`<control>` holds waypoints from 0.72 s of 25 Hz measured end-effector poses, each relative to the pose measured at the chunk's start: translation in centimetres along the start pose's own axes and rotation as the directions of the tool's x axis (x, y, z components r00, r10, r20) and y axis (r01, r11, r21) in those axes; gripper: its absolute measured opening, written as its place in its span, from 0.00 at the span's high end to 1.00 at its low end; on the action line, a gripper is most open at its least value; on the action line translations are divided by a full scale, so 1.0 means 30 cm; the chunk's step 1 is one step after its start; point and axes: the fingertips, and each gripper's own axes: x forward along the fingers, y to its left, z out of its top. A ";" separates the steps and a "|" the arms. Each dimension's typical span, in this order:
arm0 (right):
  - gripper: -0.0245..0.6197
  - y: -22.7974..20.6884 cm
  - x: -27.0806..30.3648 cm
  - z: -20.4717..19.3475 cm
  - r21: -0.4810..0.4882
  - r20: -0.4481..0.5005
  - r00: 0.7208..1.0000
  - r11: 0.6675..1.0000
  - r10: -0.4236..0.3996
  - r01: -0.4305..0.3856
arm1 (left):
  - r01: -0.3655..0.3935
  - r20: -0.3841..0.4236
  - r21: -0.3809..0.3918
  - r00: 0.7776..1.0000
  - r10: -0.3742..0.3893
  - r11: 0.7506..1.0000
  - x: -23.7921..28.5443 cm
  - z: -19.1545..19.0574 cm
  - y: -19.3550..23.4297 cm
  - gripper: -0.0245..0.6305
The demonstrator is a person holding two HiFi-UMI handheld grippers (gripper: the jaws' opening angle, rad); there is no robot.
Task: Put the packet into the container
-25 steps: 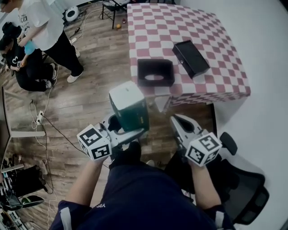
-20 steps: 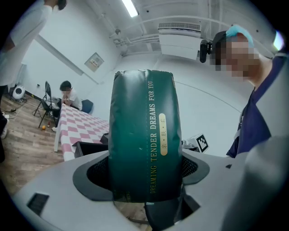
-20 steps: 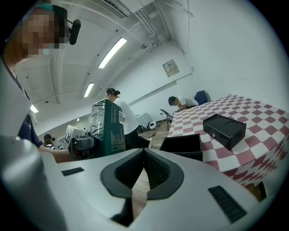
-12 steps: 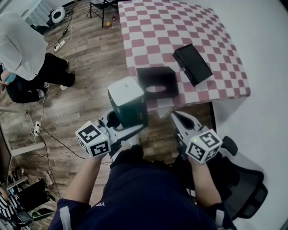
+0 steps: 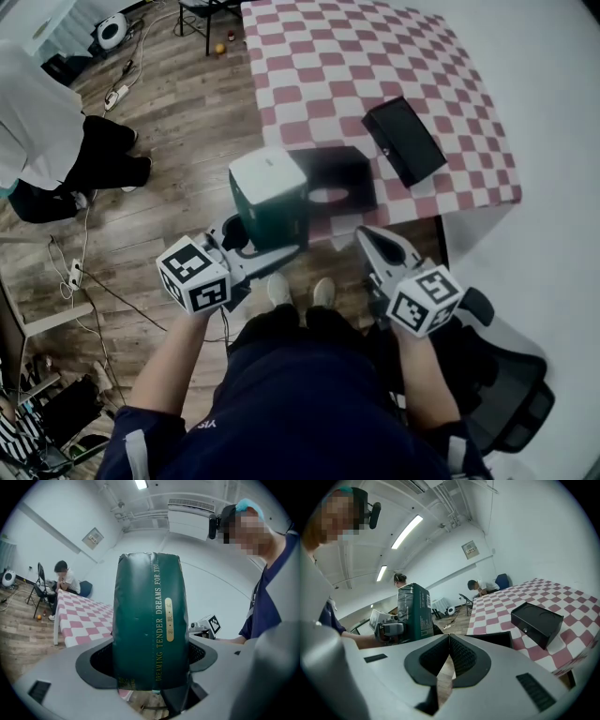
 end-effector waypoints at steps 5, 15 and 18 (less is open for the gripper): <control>0.94 -0.058 0.010 0.024 0.014 0.003 1.000 1.000 -0.007 0.007 | -0.017 -0.043 0.058 0.999 0.019 0.998 0.062 0.015 0.044 0.30; 0.94 -0.232 0.043 0.060 0.035 -0.016 0.999 0.998 0.043 -0.043 | -0.066 -0.164 0.150 0.982 0.091 0.986 0.253 0.003 0.167 0.30; 0.94 -0.286 0.048 0.073 0.044 -0.020 0.998 0.997 0.061 -0.060 | -0.075 -0.235 0.202 0.964 0.123 0.976 0.312 -0.030 0.194 0.30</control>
